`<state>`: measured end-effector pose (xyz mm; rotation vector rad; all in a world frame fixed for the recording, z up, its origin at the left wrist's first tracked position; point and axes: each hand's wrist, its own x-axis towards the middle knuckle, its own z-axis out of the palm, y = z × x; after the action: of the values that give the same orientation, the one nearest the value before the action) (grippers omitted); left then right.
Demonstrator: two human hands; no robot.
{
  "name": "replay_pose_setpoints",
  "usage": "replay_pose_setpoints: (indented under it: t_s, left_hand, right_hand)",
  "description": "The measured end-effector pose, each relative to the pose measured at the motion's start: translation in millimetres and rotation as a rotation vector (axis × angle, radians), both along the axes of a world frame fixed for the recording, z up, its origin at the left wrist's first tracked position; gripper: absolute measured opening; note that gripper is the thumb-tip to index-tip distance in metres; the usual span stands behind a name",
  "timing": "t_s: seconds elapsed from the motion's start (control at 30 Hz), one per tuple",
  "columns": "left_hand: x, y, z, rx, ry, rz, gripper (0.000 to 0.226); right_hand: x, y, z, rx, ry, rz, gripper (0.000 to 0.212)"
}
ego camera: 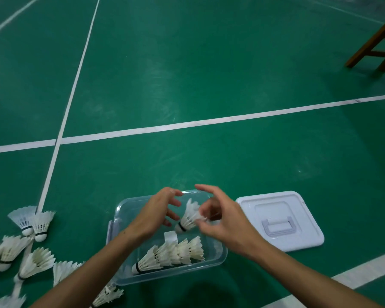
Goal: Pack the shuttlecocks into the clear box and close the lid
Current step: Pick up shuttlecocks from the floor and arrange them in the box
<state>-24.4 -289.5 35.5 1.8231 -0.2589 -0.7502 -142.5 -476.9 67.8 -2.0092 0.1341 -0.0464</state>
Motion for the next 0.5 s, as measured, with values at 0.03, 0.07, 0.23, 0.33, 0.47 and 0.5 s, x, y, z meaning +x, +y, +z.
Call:
replay_pose_setpoints:
  t_s: [0.03, 0.07, 0.23, 0.33, 0.47, 0.5]
  left_hand:
    - [1.4, 5.8, -8.2, 0.048, -0.09, -0.077, 0.041]
    - [1.6, 10.2, -18.1, 0.115, -0.184, -0.182, 0.033]
    - [-17.1, -1.7, -54.9, 0.471, -0.416, -0.704, 0.064]
    - [-27.2, -19.2, -66.9, 0.568, -0.434, -0.8, 0.073]
    - [-27.4, -26.1, -75.7, 0.585, -0.409, -0.797, 0.075]
    - [-25.6, -23.6, -76.8, 0.575, -0.39, -0.787, 0.075]
  right_hand:
    - [-0.4, -10.0, 0.3, 0.003, -0.008, -0.045, 0.073]
    - [-1.4, -19.0, 0.7, 0.013, -0.02, -0.089, 0.069]
    - [-8.6, -37.3, -3.3, 0.048, -0.025, -0.2, 0.062]
    - [-12.6, -38.2, -7.4, 0.044, -0.005, -0.194, 0.061]
    - [-15.4, -39.8, -9.8, 0.014, 0.002, -0.193, 0.061]
    - [-15.8, -39.8, -10.0, 0.002, 0.0, -0.192, 0.061]
